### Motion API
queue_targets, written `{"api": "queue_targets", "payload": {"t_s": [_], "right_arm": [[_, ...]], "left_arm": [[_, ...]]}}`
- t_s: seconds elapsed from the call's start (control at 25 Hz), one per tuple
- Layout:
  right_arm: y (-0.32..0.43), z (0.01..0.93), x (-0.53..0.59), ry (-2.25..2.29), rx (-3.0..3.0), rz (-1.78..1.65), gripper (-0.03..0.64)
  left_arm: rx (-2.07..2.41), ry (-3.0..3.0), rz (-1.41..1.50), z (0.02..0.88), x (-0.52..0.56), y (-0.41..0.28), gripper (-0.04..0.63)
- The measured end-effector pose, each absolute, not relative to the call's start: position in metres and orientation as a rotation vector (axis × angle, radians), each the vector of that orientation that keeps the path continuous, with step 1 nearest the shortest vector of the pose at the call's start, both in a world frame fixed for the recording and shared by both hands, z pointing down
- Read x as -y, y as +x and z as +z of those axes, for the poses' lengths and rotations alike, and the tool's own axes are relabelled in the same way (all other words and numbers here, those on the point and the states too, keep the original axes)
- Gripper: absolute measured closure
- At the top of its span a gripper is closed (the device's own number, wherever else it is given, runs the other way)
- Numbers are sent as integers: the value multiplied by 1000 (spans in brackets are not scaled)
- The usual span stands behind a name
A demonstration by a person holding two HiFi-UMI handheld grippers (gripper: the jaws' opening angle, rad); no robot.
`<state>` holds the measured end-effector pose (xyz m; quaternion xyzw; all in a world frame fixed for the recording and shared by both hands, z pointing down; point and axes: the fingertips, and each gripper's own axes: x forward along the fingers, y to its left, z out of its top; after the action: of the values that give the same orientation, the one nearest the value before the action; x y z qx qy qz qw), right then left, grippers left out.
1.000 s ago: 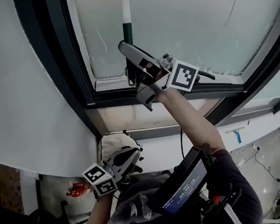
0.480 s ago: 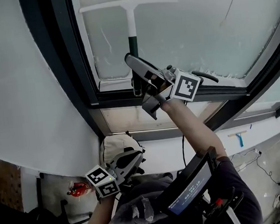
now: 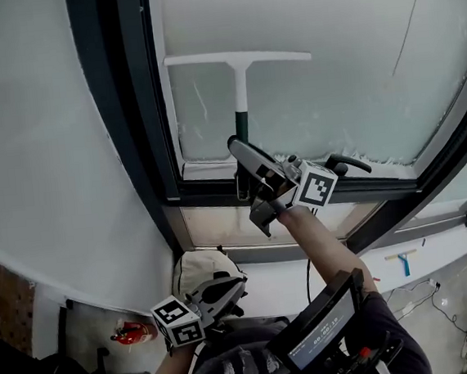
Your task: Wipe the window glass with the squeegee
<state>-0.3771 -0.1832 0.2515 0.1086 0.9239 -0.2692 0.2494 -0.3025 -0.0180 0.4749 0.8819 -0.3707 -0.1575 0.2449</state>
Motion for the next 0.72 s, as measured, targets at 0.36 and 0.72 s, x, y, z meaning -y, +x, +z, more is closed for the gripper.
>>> {"api": "queue_targets", "payload": {"t_s": [0.36, 0.72], "right_arm": [[-379, 265, 179, 339, -2487, -762, 520], [-380, 288, 177, 333, -2460, -811, 520]], "left_arm": [[1007, 2402, -427, 478, 21, -306, 591], [1010, 2395, -408, 480, 25, -308, 591]]}}
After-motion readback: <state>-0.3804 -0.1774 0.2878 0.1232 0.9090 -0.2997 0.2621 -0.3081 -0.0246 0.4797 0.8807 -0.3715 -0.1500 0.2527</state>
